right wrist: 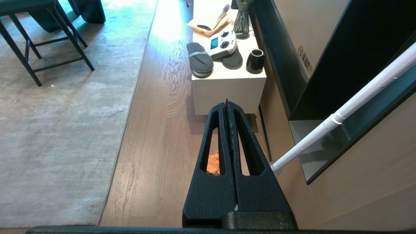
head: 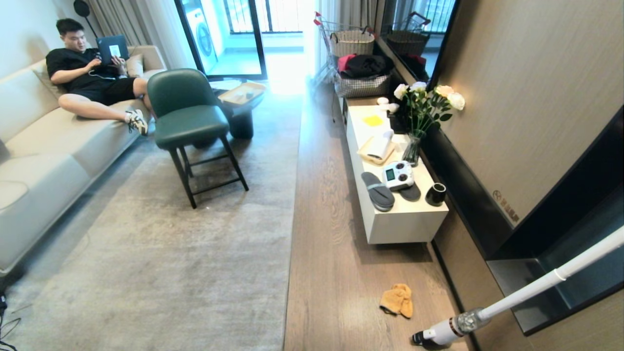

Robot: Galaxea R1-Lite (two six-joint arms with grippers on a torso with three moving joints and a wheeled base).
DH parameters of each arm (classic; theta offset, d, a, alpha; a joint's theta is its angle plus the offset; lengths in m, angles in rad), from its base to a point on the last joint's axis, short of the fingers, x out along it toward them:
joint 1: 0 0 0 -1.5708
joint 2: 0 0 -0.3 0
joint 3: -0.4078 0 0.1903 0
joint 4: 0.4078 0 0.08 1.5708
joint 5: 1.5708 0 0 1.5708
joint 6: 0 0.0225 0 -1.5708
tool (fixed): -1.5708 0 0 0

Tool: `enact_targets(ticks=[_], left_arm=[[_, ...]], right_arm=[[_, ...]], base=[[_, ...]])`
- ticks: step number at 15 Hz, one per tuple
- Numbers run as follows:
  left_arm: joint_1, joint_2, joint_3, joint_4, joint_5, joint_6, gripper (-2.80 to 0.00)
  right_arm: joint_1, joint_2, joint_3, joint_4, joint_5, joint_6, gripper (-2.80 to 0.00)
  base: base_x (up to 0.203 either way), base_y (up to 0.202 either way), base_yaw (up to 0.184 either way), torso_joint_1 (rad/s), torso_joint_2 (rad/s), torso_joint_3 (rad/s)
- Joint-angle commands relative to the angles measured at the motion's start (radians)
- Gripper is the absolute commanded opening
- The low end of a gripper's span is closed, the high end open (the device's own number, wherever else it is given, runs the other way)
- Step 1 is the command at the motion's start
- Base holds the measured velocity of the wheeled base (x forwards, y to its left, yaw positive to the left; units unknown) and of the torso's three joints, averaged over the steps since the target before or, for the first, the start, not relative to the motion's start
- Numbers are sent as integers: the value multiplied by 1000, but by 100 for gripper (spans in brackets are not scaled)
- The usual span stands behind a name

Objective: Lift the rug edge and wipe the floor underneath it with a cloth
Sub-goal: Pick up the rag

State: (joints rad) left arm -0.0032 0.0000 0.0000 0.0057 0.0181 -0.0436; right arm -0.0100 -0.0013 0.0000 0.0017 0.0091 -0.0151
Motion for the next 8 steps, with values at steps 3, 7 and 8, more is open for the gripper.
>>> enact_targets(ticks=[3, 7, 8], left_arm=[[0, 0, 0, 0, 0, -1, -280], [0, 0, 0, 0, 0, -1, -280], [0, 0, 0, 0, 0, -1, -280]], right_arm=[[1, 1, 0, -2, -24, 30, -280], [-1, 1, 0, -5, -49, 67, -280], [1, 1, 0, -5, -49, 67, -280]], base=[[0, 0, 0, -86, 189, 106], [0, 0, 0, -97, 234, 130], [0, 0, 0, -120, 271, 154]])
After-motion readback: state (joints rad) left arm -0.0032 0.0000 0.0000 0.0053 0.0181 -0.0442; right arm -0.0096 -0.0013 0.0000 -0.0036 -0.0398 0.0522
